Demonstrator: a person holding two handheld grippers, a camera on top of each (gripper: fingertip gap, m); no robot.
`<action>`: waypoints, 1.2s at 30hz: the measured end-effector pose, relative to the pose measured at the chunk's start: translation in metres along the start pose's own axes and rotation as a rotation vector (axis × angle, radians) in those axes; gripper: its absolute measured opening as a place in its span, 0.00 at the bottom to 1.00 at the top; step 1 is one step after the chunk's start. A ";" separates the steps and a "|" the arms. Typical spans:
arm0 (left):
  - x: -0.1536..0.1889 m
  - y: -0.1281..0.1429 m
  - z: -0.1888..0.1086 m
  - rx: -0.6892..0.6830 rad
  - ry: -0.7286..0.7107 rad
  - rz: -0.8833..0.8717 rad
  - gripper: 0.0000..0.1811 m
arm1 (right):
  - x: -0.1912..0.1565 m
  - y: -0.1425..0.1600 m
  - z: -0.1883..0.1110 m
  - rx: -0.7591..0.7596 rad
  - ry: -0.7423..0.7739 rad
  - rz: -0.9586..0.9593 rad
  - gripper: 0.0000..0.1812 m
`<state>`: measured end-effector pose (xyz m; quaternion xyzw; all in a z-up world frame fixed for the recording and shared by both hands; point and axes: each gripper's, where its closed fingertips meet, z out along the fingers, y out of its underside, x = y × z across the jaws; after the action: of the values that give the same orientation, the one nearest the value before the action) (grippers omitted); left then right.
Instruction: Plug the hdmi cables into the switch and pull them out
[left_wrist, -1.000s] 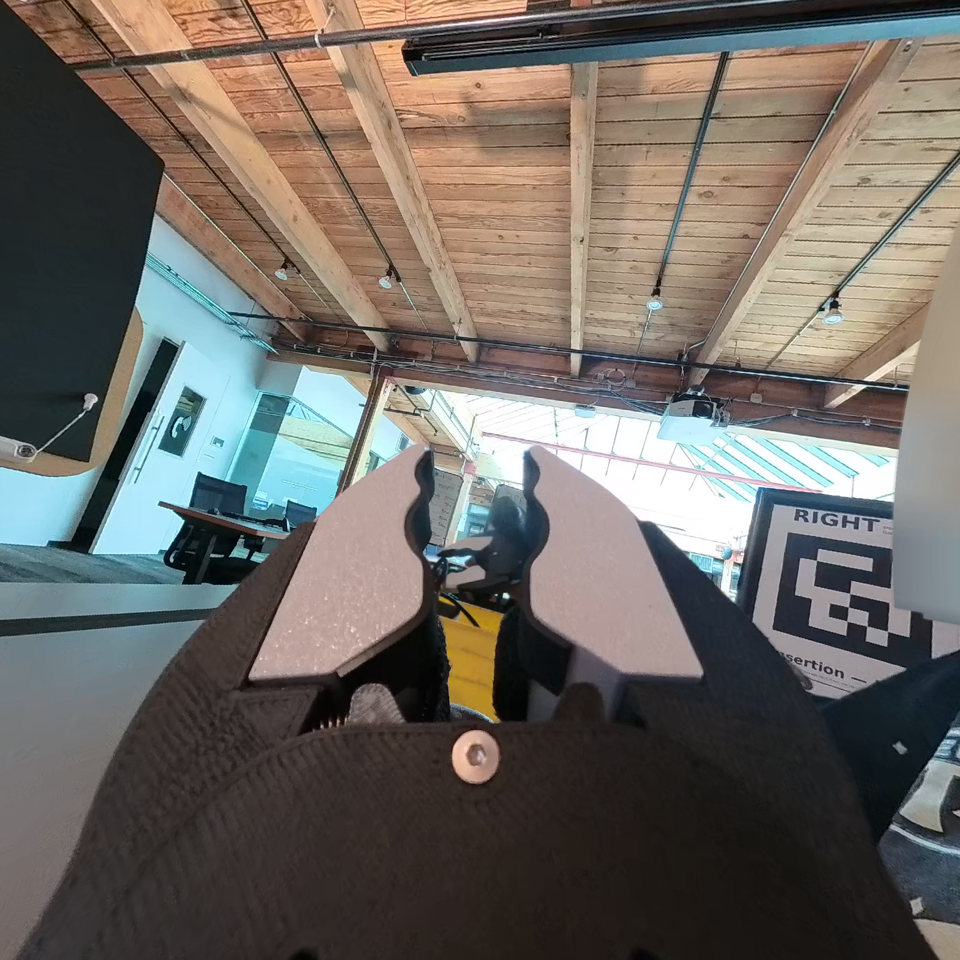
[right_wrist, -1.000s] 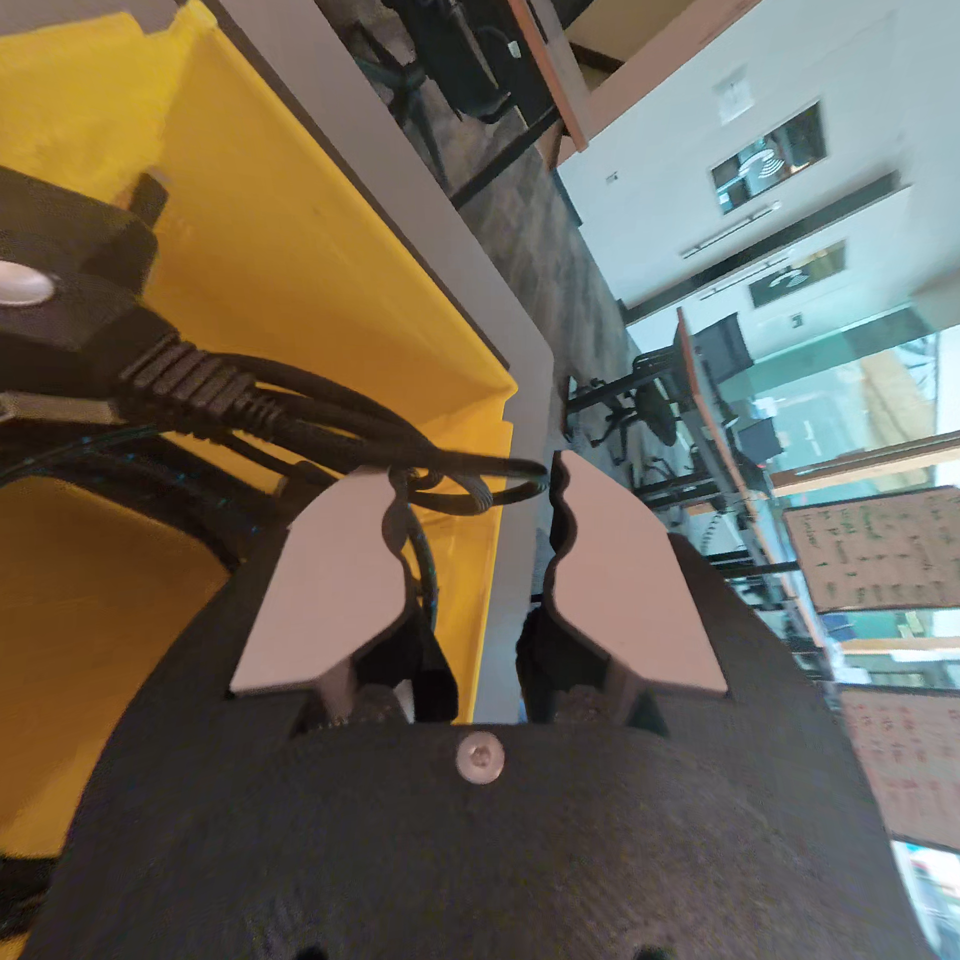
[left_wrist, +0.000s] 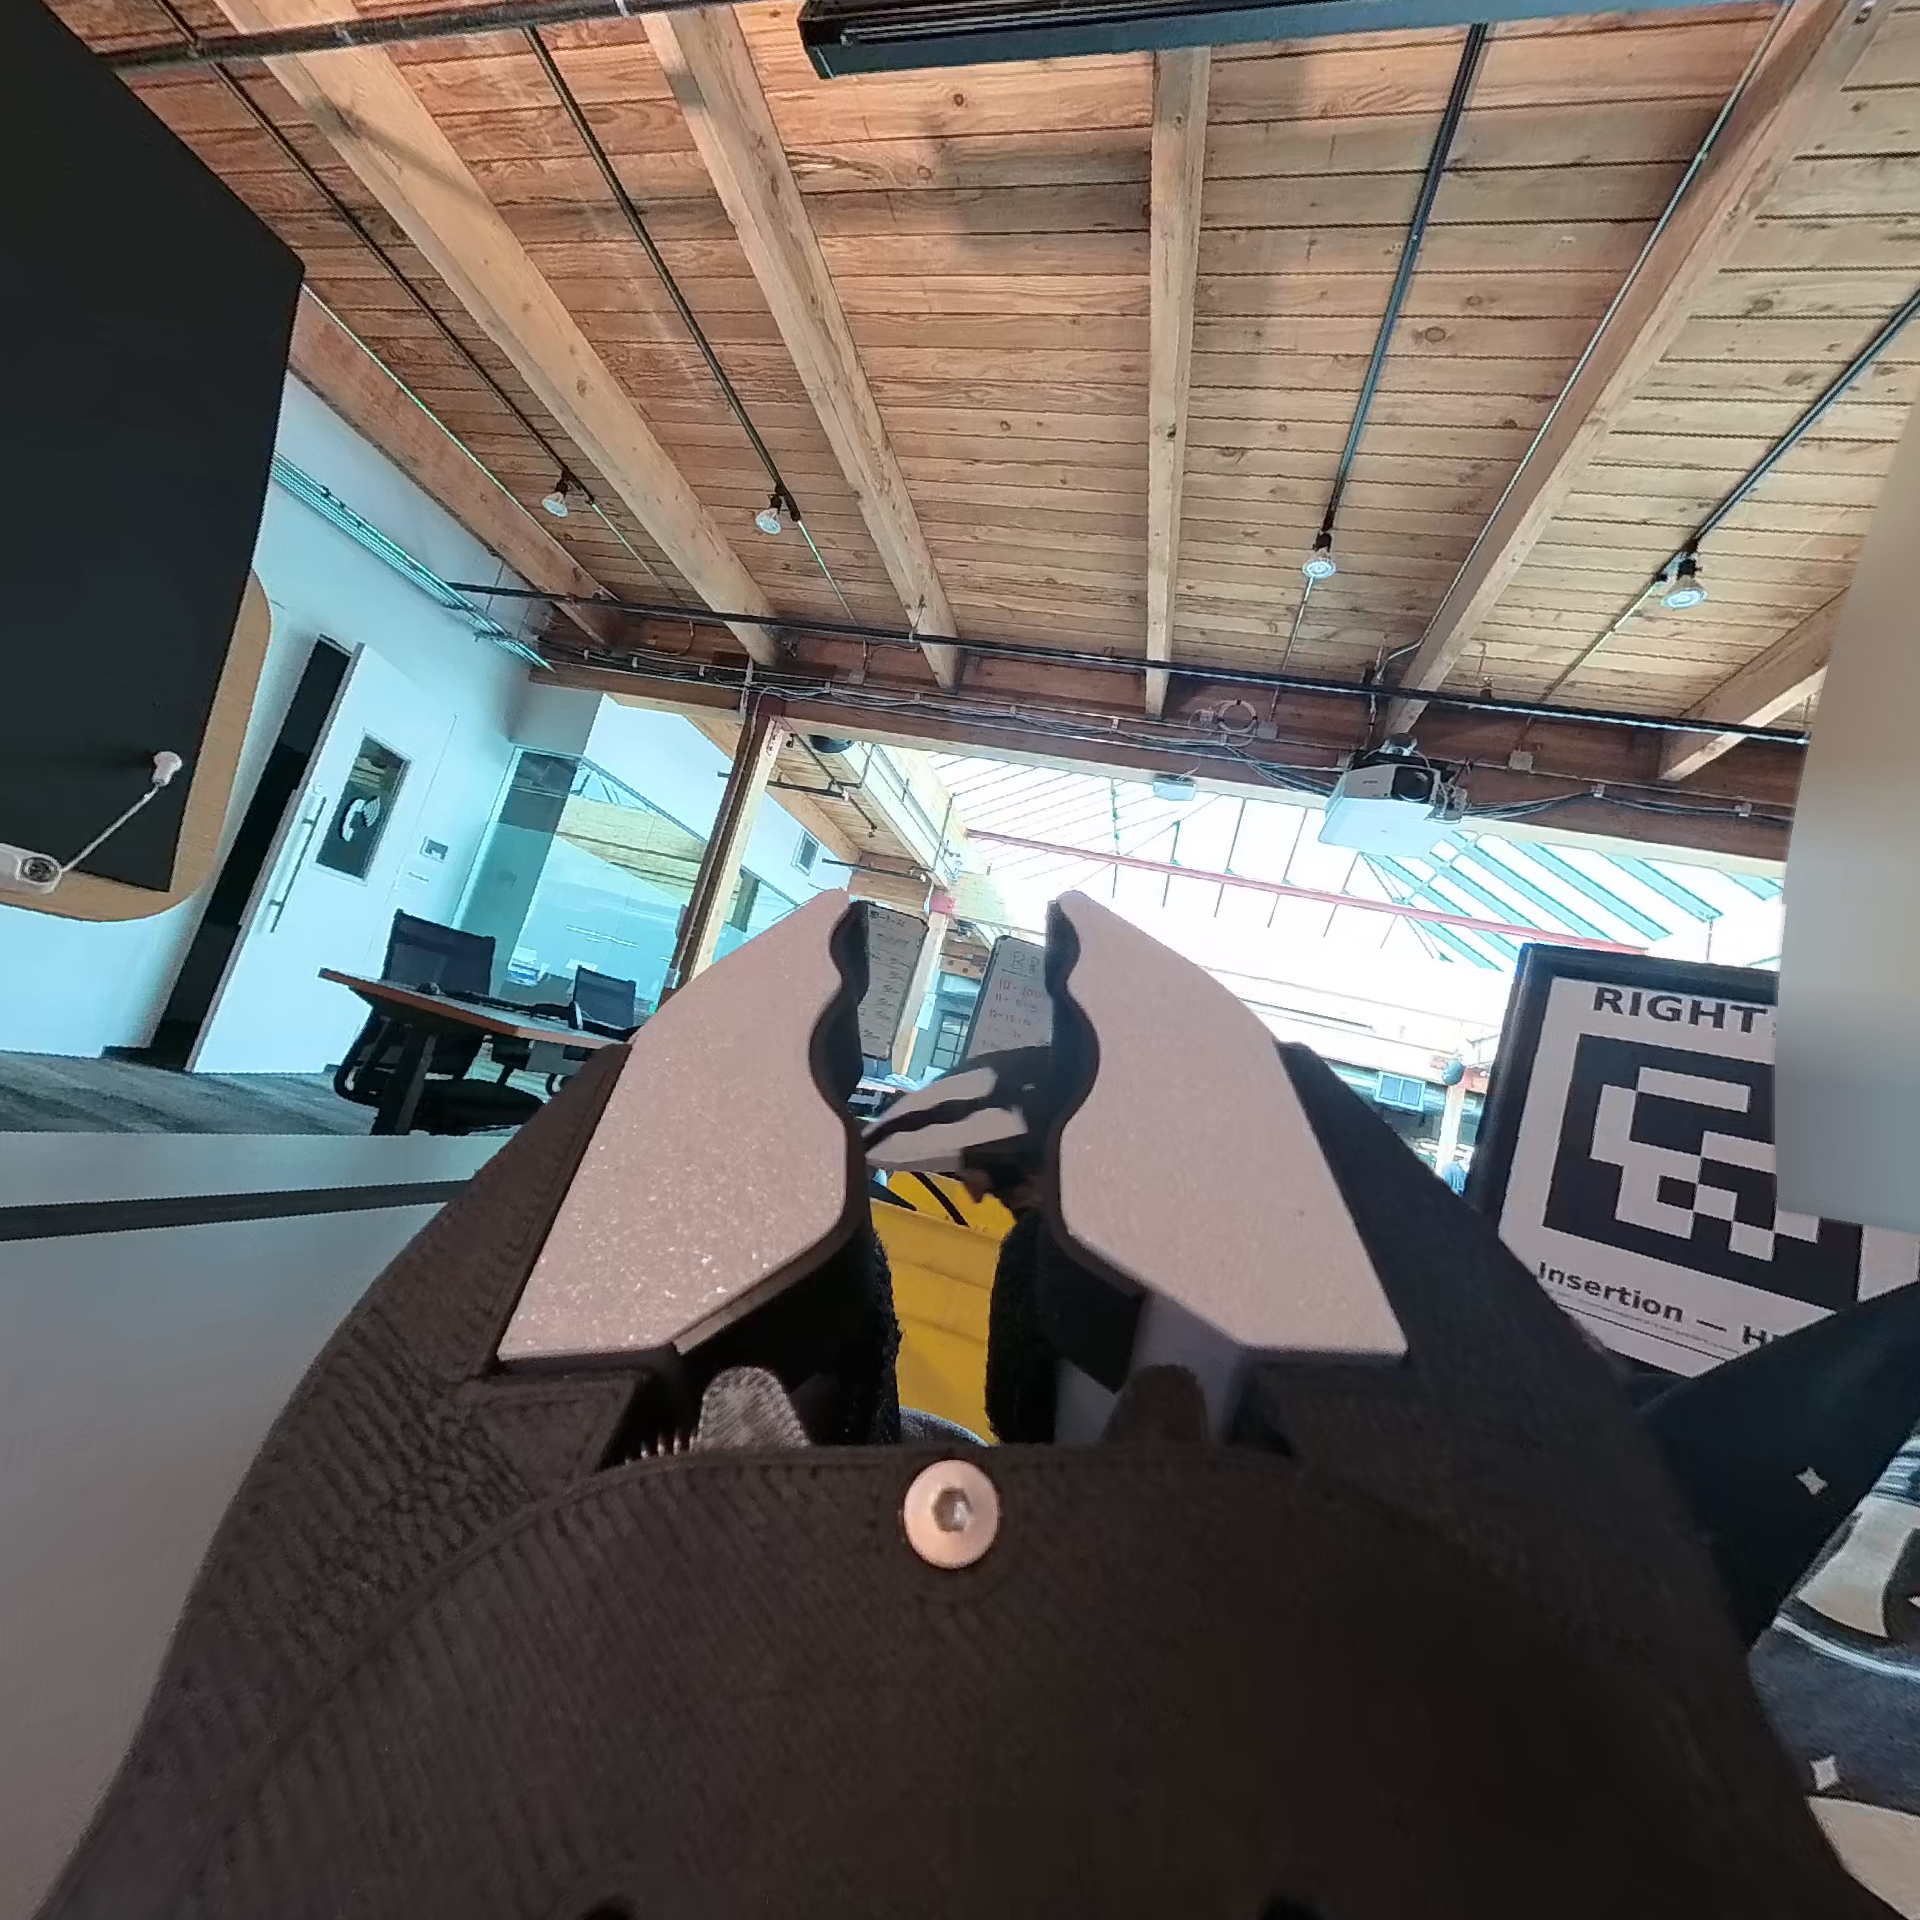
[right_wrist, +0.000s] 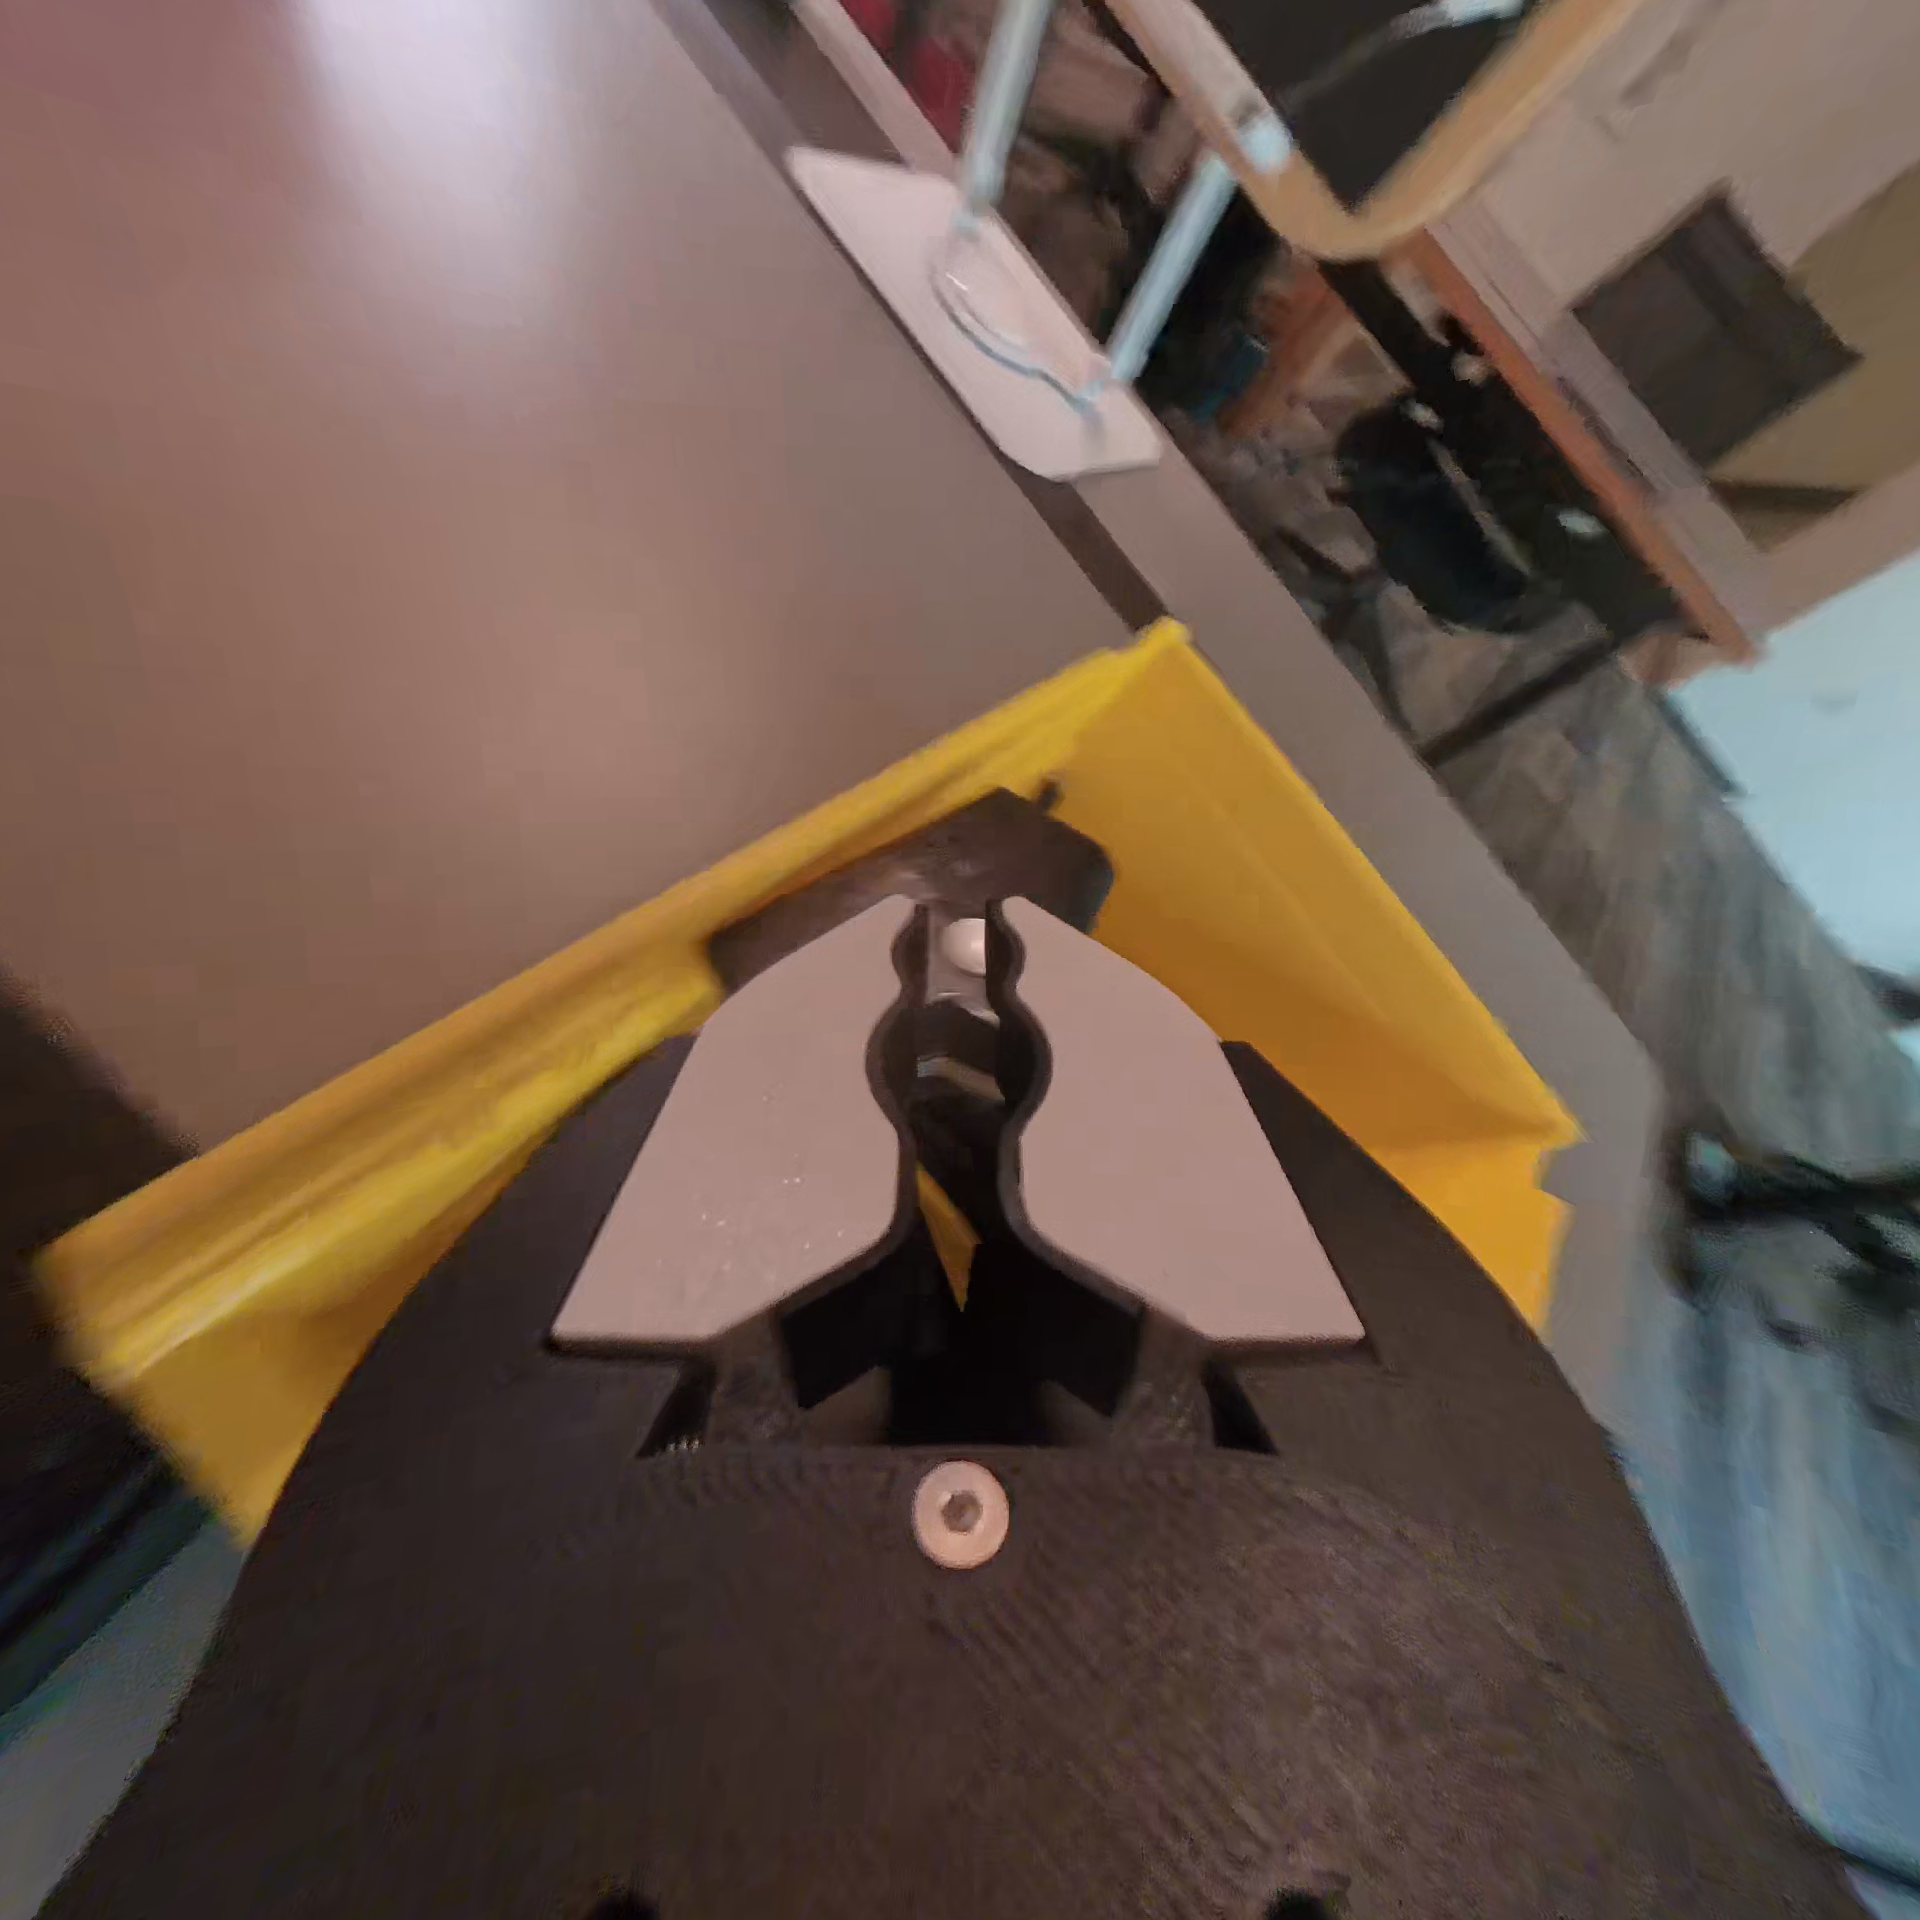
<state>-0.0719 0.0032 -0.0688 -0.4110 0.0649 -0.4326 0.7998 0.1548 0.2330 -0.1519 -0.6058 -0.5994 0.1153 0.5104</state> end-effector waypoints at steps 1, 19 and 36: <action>0.000 0.000 0.000 -0.001 0.001 -0.003 0.17 | -0.016 -0.003 -0.007 0.031 -0.105 0.035 0.06; 0.000 0.002 0.002 -0.007 0.007 -0.012 0.17 | 0.023 0.029 0.026 -0.135 0.112 0.077 0.04; 0.003 0.010 0.004 -0.057 0.005 0.047 0.18 | 0.050 0.163 -0.071 -0.171 0.321 0.646 0.44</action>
<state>-0.0619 0.0062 -0.0722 -0.4310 0.0887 -0.4125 0.7976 0.3202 0.2799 -0.2200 -0.8146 -0.2972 0.1234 0.4826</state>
